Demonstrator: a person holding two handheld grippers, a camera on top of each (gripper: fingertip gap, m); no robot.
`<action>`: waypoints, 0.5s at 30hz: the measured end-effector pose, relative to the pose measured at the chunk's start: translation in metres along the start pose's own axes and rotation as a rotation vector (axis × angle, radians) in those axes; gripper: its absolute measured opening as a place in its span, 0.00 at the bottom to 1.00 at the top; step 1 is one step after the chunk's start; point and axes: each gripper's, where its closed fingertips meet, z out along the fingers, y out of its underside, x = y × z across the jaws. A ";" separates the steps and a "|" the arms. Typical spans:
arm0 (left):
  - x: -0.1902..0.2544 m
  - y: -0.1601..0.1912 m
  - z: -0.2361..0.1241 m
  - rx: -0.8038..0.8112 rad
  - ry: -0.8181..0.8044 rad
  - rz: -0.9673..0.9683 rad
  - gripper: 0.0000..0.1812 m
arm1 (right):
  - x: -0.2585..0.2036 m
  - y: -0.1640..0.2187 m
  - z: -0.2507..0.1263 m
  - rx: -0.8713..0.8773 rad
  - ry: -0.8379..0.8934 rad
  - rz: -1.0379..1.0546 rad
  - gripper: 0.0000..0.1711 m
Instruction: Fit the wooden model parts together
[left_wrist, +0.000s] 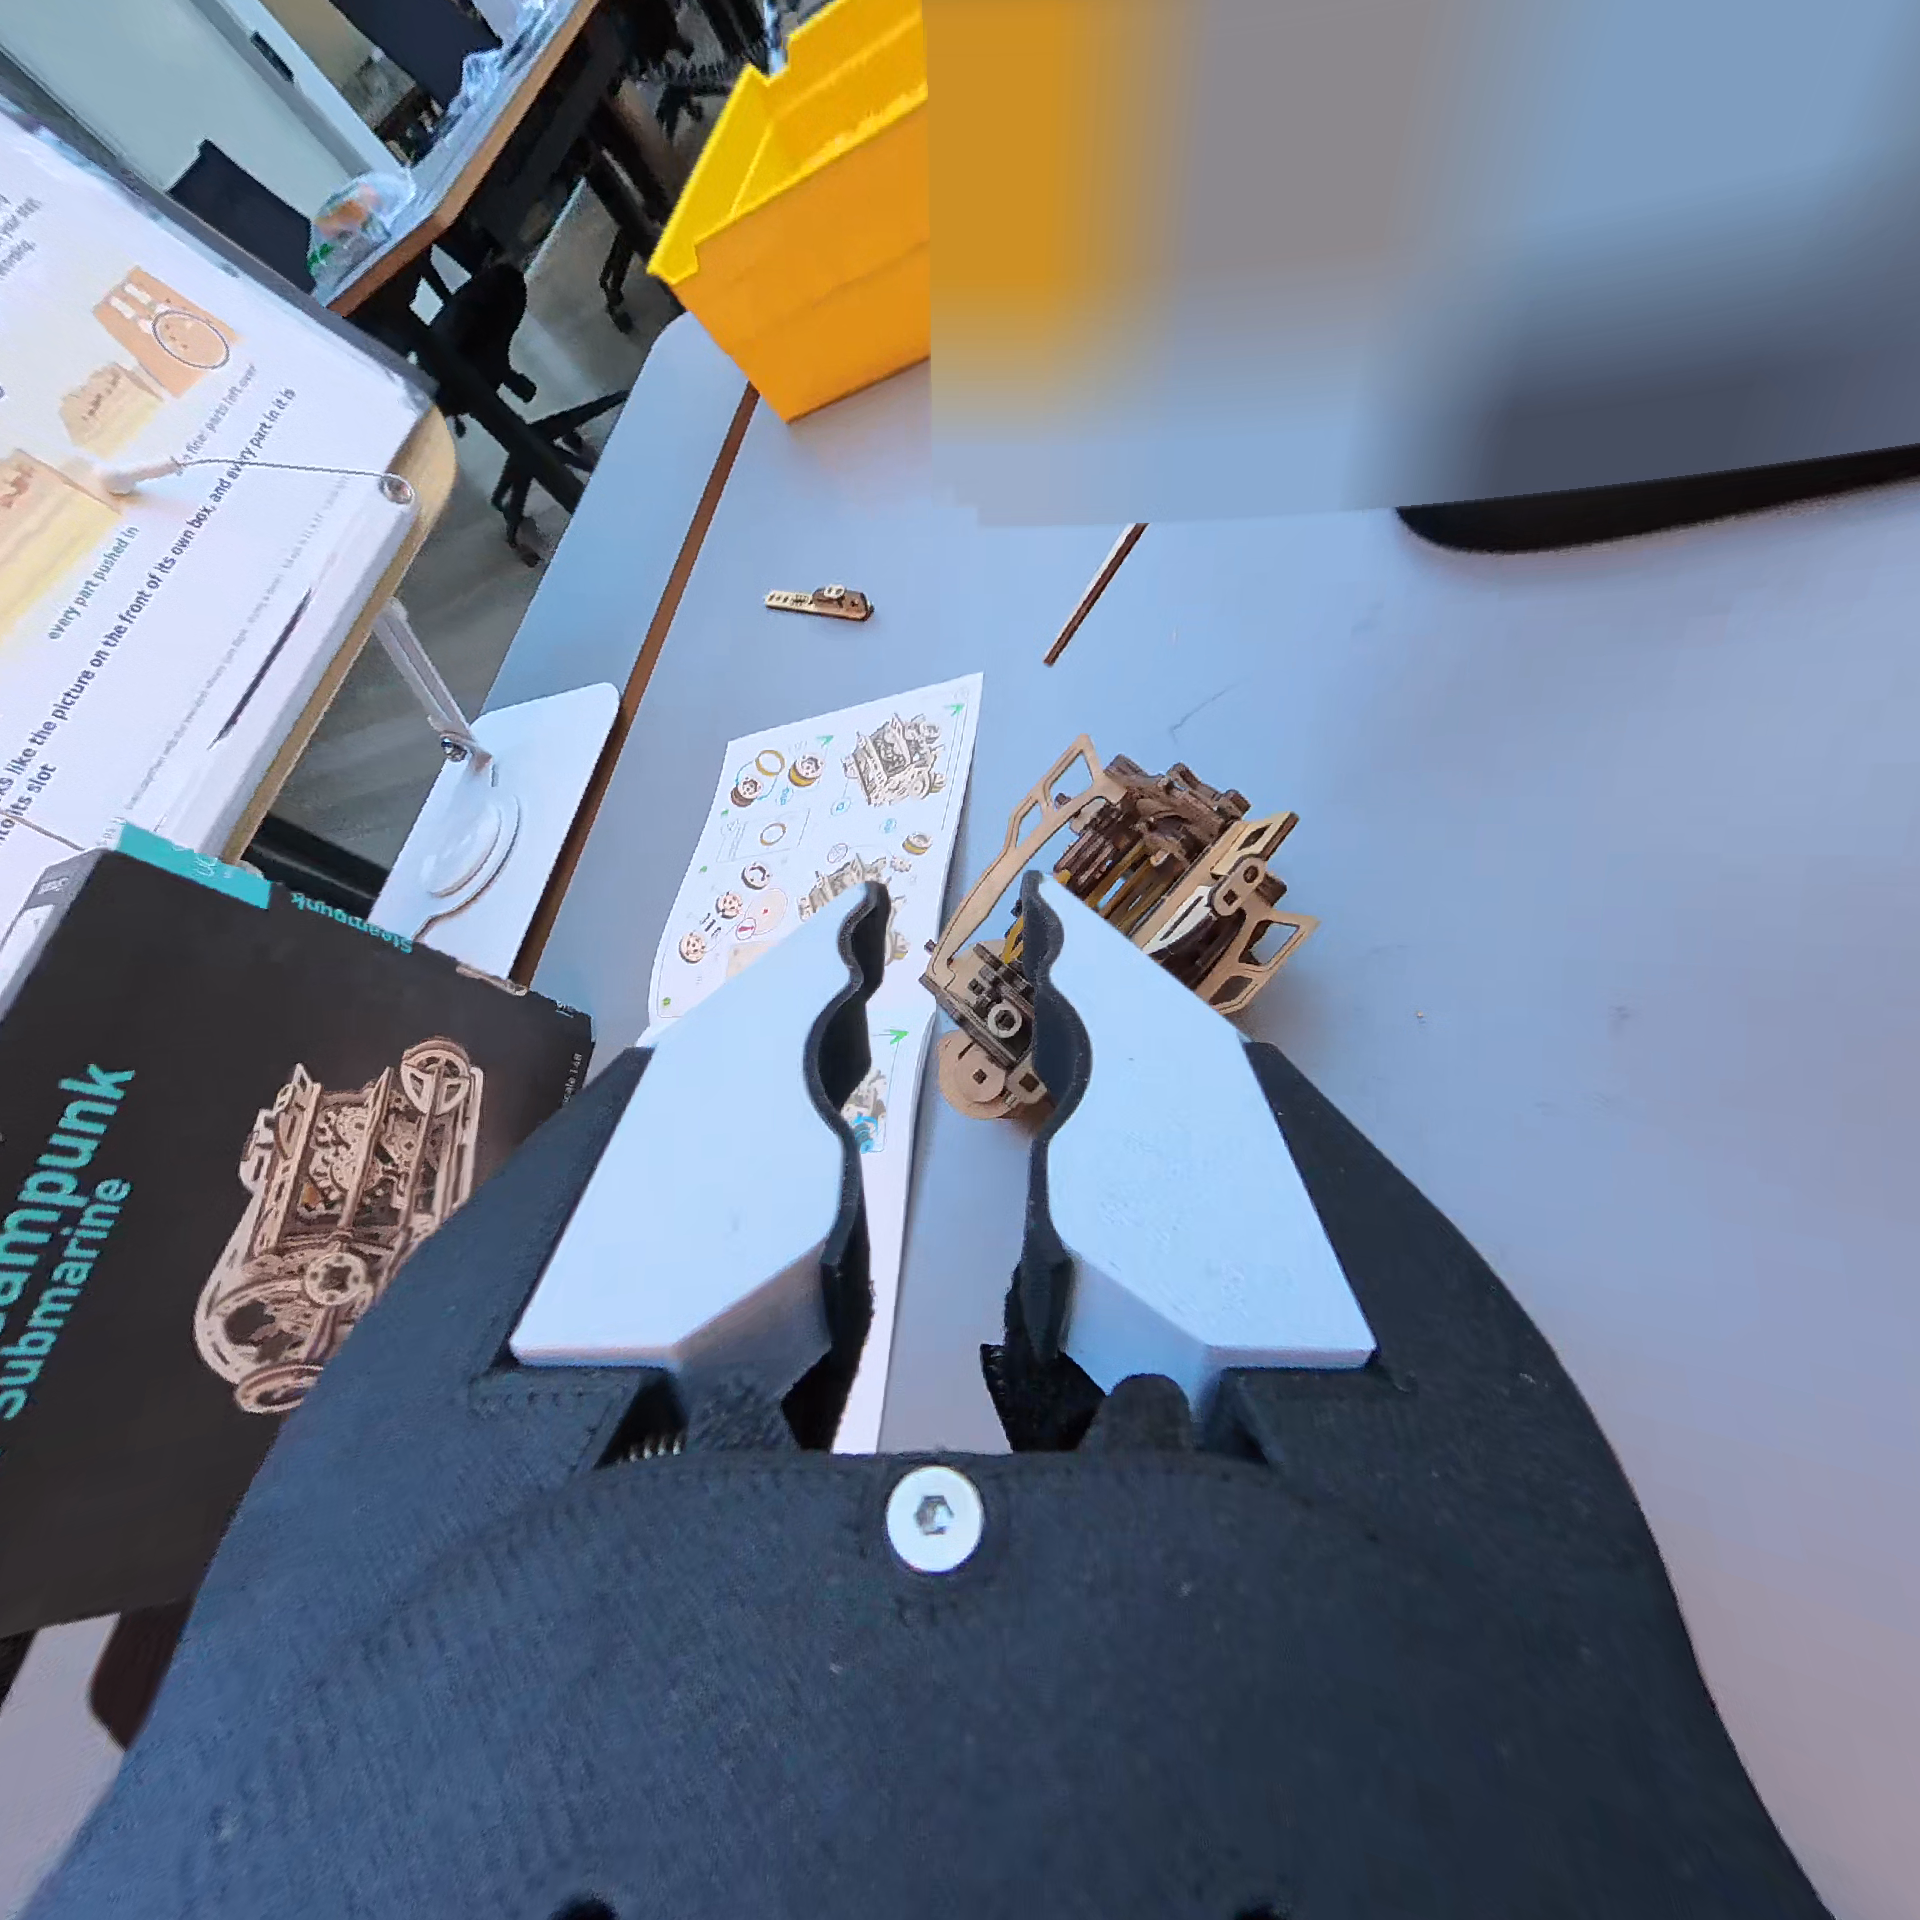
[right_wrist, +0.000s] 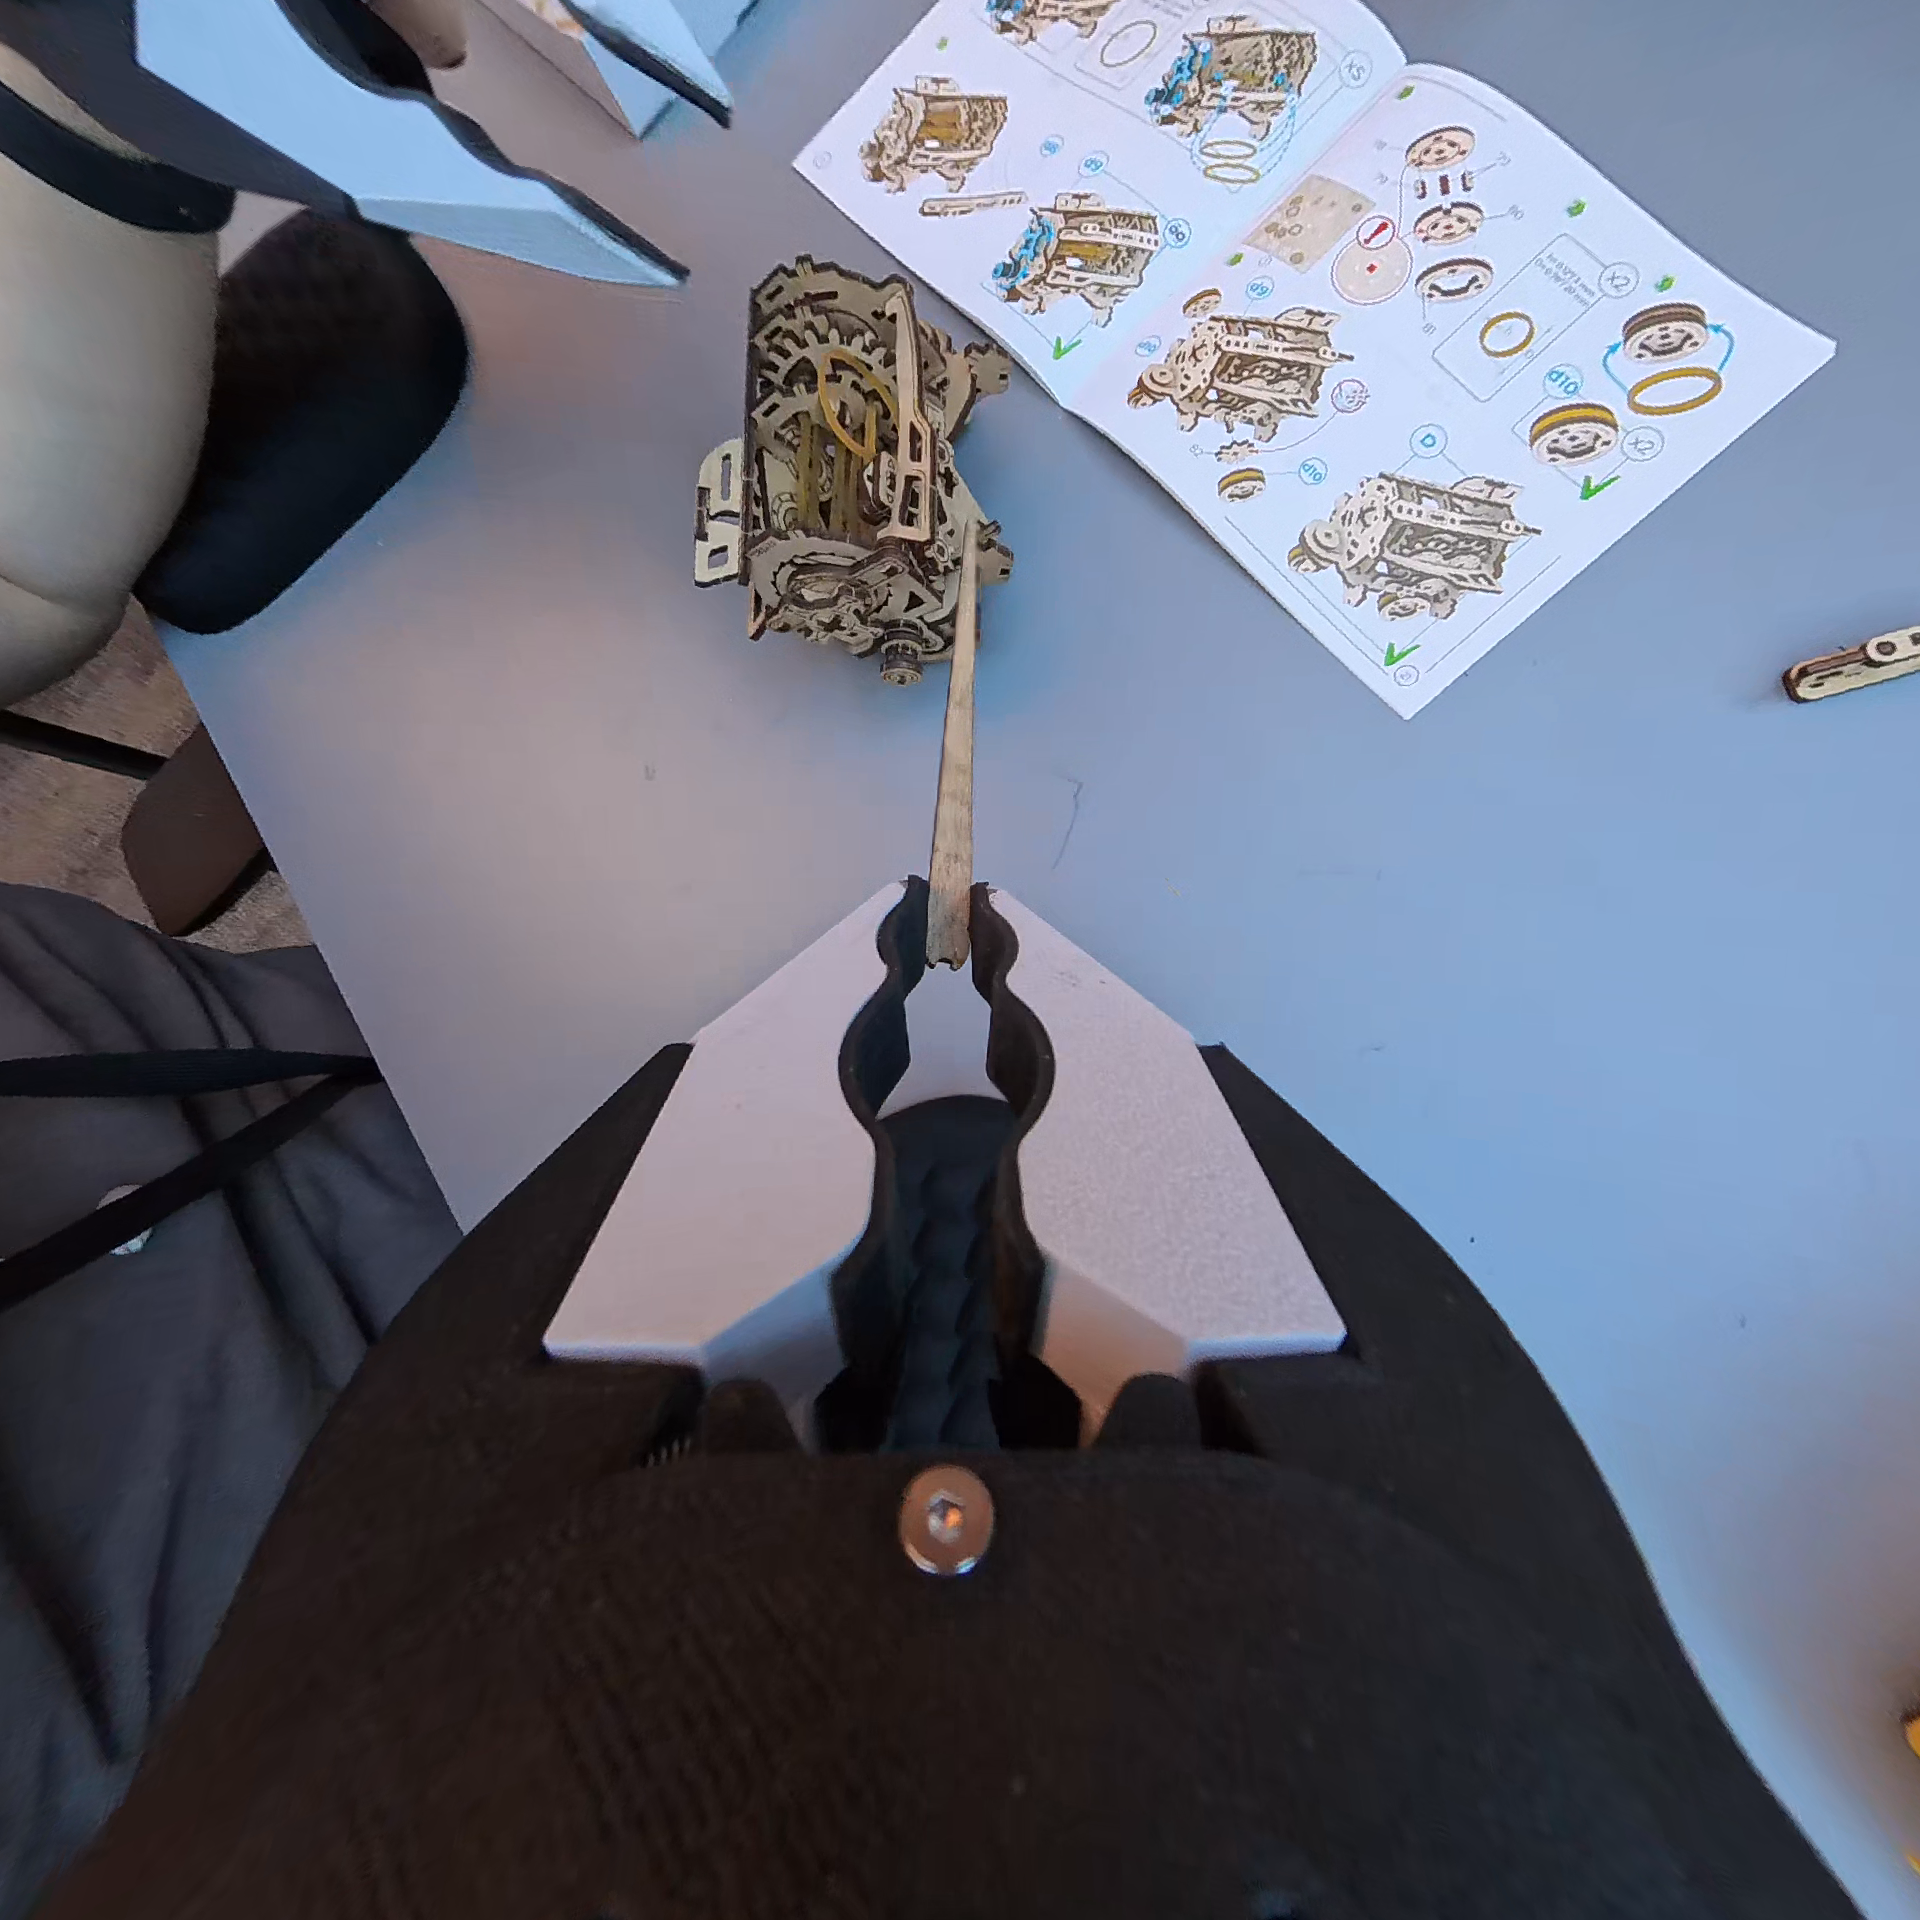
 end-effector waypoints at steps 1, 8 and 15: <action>-0.001 -0.002 -0.004 0.014 0.003 -0.017 0.14 | 0.000 -0.001 0.000 0.012 -0.009 -0.010 0.04; 0.012 -0.056 -0.016 0.207 0.150 -0.177 0.15 | -0.019 -0.027 -0.006 0.088 -0.023 -0.253 0.04; 0.018 -0.061 0.005 0.093 0.285 -0.222 0.16 | -0.032 -0.053 -0.005 0.016 0.015 -0.528 0.04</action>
